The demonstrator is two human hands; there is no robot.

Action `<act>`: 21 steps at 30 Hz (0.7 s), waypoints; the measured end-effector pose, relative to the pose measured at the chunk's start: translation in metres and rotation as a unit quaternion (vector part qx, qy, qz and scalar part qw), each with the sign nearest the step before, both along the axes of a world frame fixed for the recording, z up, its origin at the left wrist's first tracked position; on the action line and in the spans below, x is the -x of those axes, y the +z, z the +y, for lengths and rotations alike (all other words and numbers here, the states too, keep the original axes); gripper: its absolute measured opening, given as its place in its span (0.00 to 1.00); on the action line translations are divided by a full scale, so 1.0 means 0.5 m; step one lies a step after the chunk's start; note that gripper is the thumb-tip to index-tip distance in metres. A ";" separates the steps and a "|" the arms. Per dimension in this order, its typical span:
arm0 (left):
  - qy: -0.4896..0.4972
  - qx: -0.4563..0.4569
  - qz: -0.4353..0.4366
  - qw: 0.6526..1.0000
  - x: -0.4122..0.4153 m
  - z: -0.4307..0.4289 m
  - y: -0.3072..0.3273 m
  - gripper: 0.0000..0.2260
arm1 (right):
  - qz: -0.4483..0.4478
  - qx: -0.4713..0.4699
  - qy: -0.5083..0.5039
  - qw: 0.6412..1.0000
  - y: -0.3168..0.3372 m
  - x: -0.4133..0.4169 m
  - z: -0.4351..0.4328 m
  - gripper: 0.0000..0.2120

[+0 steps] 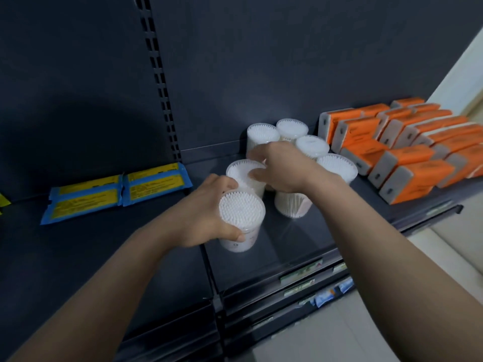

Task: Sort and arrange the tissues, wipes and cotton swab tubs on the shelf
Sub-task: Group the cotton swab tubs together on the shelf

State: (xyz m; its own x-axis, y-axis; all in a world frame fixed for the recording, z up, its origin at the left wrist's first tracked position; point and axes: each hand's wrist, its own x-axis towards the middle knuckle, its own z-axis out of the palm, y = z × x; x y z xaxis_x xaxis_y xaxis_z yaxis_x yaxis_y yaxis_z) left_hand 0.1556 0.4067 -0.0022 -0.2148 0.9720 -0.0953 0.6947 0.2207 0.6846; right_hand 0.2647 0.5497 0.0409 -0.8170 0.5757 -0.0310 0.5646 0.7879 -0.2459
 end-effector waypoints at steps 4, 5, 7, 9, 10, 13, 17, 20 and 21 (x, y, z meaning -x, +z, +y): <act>0.031 -0.036 -0.015 0.999 -0.025 0.026 -0.013 0.36 | 0.048 0.047 0.002 0.998 0.007 -0.028 0.007 0.16; 0.036 -0.036 -0.017 0.999 -0.029 0.030 -0.014 0.36 | 0.040 0.068 0.010 0.997 0.009 -0.035 0.008 0.18; 0.039 -0.030 -0.021 0.999 -0.031 0.035 -0.011 0.37 | 0.016 0.098 0.026 0.995 0.010 -0.045 0.013 0.22; 0.041 -0.018 -0.014 0.999 -0.031 0.034 -0.005 0.37 | 0.021 0.092 0.033 0.995 0.007 -0.046 0.029 0.22; 0.042 -0.010 -0.004 0.999 -0.030 0.034 -0.002 0.37 | 0.031 0.081 0.033 0.996 0.004 -0.044 0.039 0.21; 0.047 0.020 0.017 0.999 -0.041 0.040 0.007 0.41 | 0.038 0.031 0.046 0.998 -0.006 -0.036 0.064 0.20; 0.102 0.025 0.042 0.994 -0.065 0.052 0.009 0.41 | -0.007 0.032 0.108 0.994 -0.009 -0.020 0.083 0.32; 0.129 0.019 0.037 0.991 -0.064 0.036 0.017 0.35 | -0.048 0.046 0.138 0.988 -0.007 -0.006 0.097 0.37; 0.139 0.021 0.035 0.990 -0.059 0.027 0.020 0.34 | -0.053 0.048 0.148 0.986 -0.007 0.000 0.101 0.37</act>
